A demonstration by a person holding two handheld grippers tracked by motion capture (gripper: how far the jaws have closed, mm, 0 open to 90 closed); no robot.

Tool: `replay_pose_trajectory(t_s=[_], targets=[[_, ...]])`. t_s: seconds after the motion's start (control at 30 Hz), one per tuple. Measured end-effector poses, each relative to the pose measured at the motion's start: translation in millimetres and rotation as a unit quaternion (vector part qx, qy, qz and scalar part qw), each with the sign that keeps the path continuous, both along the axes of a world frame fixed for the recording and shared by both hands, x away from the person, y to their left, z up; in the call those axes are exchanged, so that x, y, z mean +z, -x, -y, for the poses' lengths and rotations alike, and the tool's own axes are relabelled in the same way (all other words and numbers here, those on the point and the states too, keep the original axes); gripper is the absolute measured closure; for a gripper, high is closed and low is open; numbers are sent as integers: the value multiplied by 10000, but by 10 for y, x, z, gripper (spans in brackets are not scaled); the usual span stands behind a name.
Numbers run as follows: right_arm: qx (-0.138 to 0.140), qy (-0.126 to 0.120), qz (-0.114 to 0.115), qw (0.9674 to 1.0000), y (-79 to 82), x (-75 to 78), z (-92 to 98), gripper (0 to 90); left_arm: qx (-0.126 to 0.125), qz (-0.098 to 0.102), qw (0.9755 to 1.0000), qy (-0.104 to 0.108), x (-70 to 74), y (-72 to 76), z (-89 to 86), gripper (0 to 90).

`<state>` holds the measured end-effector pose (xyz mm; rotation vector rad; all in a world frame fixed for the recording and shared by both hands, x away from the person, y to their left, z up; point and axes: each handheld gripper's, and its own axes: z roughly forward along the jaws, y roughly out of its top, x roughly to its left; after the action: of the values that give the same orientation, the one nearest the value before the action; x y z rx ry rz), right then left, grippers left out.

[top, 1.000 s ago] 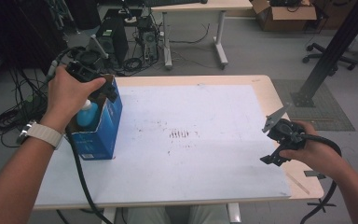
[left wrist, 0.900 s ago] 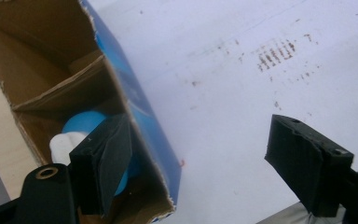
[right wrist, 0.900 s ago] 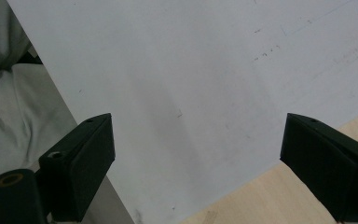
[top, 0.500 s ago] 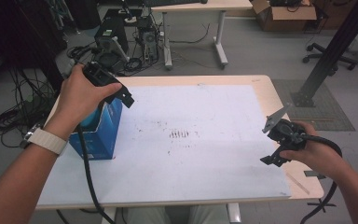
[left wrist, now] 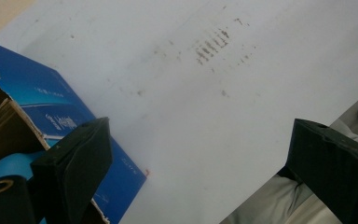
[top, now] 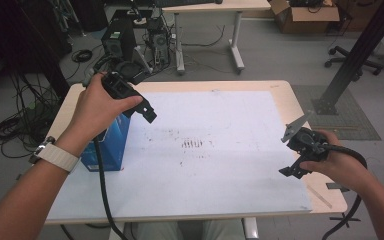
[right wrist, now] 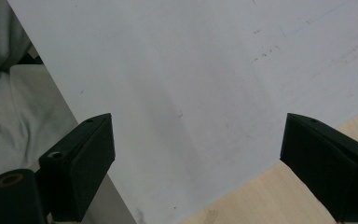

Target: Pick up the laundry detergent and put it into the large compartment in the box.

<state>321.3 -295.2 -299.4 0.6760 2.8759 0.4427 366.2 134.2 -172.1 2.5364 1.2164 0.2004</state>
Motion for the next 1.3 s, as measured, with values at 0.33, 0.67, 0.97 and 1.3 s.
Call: replay_pose_trajectory(t_s=[0.33,0.67,0.97,1.3], targets=[[55,-20,22,10000,-40,8,-19,99,-22,-8,10000,39,-33,-2,29,64],[47,-49,54,10000,-23,4,-24,99,-48,-19,10000,58,-41,13,51,59],[58,-46,84,9999,-3,29,-55,99,-19,8,10000,82,-30,33,33,61],[58,-25,91,9999,25,41,-79,99,6,-3,10000,92,-34,40,3,61]])
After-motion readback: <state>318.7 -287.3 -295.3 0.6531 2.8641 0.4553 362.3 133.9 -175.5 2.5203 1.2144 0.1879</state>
